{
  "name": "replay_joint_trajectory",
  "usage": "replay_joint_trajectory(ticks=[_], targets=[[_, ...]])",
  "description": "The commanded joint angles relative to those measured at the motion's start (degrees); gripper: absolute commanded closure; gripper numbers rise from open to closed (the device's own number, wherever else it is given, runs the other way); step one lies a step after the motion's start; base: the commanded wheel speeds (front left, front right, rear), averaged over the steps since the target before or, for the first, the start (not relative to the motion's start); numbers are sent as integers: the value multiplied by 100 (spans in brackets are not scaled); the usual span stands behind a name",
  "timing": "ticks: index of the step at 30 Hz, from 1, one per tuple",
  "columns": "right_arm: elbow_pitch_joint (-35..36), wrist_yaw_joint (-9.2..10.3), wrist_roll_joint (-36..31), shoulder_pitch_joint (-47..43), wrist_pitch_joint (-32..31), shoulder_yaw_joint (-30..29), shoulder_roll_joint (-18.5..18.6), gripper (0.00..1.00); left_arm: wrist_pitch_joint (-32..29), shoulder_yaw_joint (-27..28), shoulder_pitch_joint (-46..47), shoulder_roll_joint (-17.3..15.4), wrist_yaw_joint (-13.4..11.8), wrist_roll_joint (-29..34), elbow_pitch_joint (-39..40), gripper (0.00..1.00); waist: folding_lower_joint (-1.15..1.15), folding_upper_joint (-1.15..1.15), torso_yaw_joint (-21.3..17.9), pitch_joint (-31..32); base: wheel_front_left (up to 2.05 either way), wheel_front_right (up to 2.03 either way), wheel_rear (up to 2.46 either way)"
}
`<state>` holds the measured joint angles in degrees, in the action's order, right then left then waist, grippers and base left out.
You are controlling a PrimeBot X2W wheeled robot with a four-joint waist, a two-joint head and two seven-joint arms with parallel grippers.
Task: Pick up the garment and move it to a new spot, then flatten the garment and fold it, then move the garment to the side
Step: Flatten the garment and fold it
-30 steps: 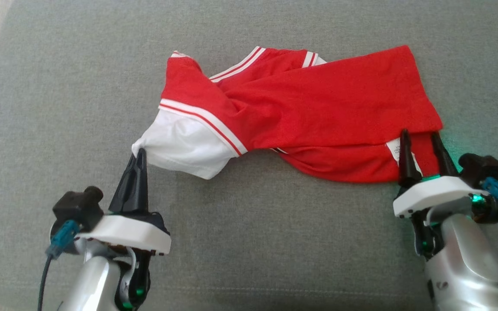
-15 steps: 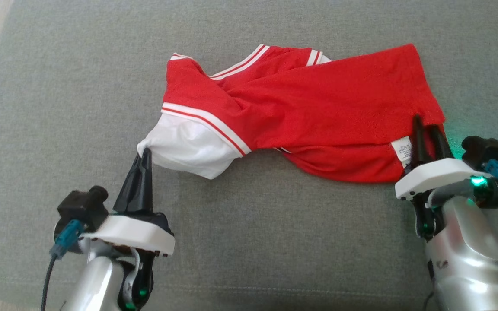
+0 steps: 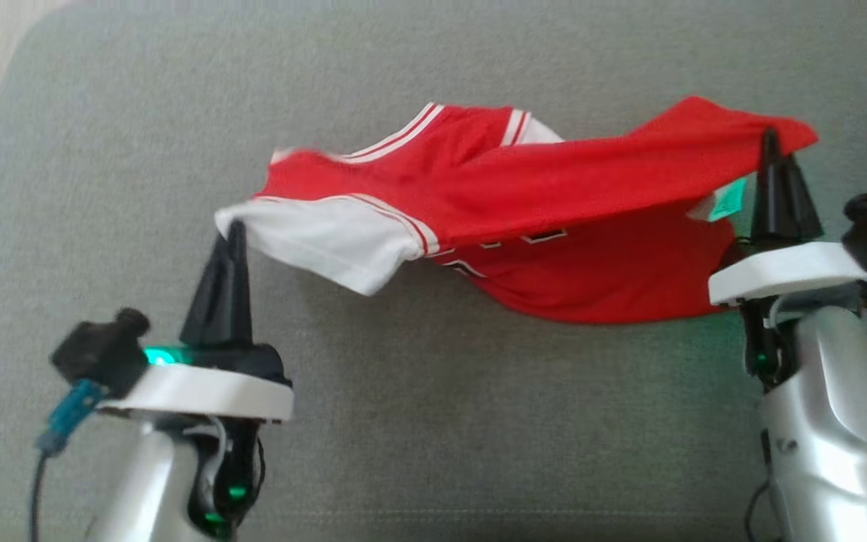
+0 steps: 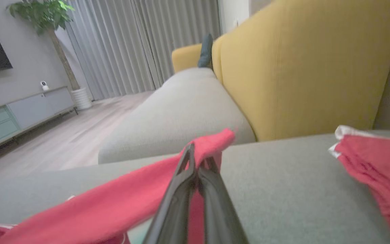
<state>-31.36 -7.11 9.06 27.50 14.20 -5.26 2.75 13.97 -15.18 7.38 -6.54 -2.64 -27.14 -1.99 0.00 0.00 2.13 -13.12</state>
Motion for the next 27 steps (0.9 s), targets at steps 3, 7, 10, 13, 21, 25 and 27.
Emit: replay_joint_trajectory(ticks=[3, 7, 10, 13, 21, 25, 27], targets=[[1098, -37, -53, -300, -3, 192, 14, 100, 83, 346, 352, -14, 129, -93, 690, 100, 0, 0, -198, 299, 0, 0, 0], [2479, -37, 38, -667, -240, 281, 41, 100, 49, 437, 573, -136, 216, -118, 1332, 100, 0, 0, -356, 539, 0, 0, 0], [3584, -37, 81, -912, -408, 290, 79, 100, -124, 461, 812, -288, 221, -42, 1900, 100, 0, 0, -459, 707, 0, 0, 0], [4248, -37, 92, -1050, -568, 285, 103, 100, -284, 476, 1007, -402, 209, 37, 2294, 100, 0, 0, -522, 807, 0, 0, 0], [6140, -37, 35, -1198, -1149, 180, 241, 100, -1067, 505, 2001, -794, 194, 296, 3548, 100, 0, 0, -693, 1049, 0, 0, 0], [6674, -37, 26, -1059, -1470, 64, 292, 100, -1539, 498, 2701, -951, 231, 333, 3566, 100, 0, 0, -709, 925, 0, 0, 0], [6649, -37, 27, -962, -1597, 87, 308, 100, -1691, 483, 2977, -965, 260, 274, 3286, 100, 0, 0, -701, 802, 0, 0, 0]])
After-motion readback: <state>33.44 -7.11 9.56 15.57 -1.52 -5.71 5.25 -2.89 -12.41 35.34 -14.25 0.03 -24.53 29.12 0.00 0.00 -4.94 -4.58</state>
